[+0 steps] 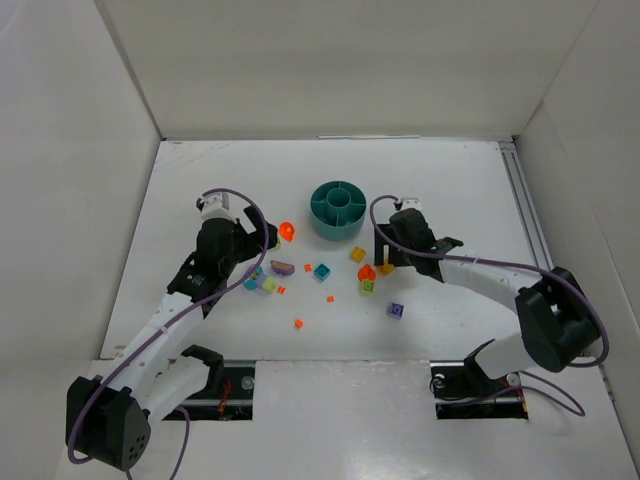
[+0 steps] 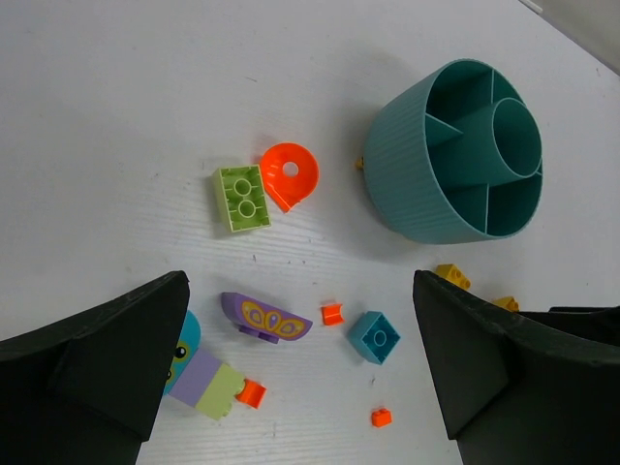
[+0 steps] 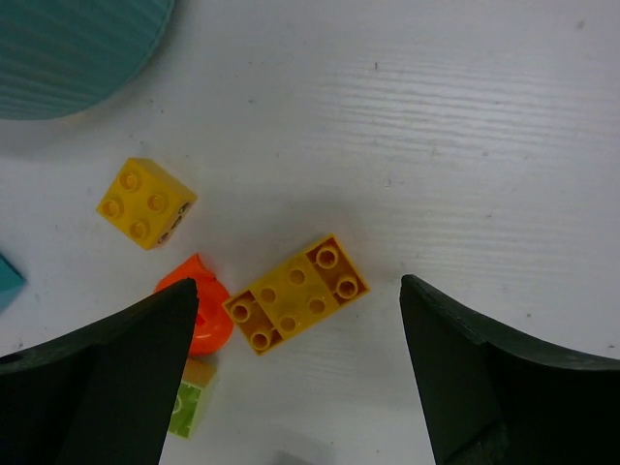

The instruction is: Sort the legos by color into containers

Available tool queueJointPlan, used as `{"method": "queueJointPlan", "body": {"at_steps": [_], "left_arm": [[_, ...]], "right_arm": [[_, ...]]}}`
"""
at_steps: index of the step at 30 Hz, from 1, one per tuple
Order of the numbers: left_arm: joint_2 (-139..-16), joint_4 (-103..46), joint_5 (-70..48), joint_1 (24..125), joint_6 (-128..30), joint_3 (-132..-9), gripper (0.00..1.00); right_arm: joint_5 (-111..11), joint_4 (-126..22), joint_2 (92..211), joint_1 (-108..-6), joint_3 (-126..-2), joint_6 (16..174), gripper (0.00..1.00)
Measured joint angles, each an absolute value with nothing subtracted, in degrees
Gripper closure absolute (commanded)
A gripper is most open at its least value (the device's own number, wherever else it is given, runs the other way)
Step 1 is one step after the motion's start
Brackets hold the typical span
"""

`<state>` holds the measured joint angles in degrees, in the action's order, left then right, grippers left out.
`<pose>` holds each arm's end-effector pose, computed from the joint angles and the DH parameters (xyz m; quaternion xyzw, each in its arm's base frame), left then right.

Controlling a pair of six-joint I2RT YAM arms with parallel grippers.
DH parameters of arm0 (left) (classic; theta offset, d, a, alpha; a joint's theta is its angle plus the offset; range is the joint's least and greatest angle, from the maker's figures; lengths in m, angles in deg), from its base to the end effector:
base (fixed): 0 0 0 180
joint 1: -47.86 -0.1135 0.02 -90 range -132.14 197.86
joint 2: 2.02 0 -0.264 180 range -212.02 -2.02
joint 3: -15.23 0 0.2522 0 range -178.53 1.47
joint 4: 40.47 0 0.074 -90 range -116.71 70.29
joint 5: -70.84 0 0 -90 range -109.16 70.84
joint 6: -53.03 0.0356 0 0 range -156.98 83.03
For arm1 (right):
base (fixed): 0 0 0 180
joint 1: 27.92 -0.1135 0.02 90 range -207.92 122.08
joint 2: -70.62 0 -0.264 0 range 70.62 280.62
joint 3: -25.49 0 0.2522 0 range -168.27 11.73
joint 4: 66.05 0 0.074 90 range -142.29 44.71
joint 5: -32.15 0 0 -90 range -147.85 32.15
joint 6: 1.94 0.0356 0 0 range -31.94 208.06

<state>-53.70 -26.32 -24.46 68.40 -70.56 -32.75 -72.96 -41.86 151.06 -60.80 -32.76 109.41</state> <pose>0.1998 -0.0714 0.2708 -0.1188 0.7991 -0.2344 0.5408 0.2439 0.1466 0.2001 -0.0438 0.9206 0.0592 0.3835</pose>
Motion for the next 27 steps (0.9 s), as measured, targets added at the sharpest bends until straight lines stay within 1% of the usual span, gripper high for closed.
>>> {"method": "queueJointPlan", "body": {"at_steps": [4, 11, 15, 20, 27], "left_arm": [[-53.7, -26.1, -25.0, 68.4, -70.6, -32.7, 0.0], [-54.1, -26.0, -25.5, 68.4, -70.7, -32.7, 0.0], [-55.3, -26.0, -25.2, 68.4, -70.7, -32.7, 0.0], [-56.5, -26.0, -25.0, 68.4, -70.6, -32.7, 0.0], [-56.6, -26.2, -25.0, 68.4, -70.7, -32.7, 0.0]], "right_arm": [[-70.9, -40.0, 155.0, -60.6, -34.5, 115.4, 0.14], [-70.5, -38.4, 154.5, -60.5, -33.6, 125.3, 0.18], [-71.3, -38.1, 153.2, -60.5, -32.4, 127.6, 0.18], [-71.4, -38.2, 155.5, -60.5, -32.4, 129.5, 0.19], [-71.4, -39.3, 159.3, -60.5, -34.2, 131.0, 0.25]]}}
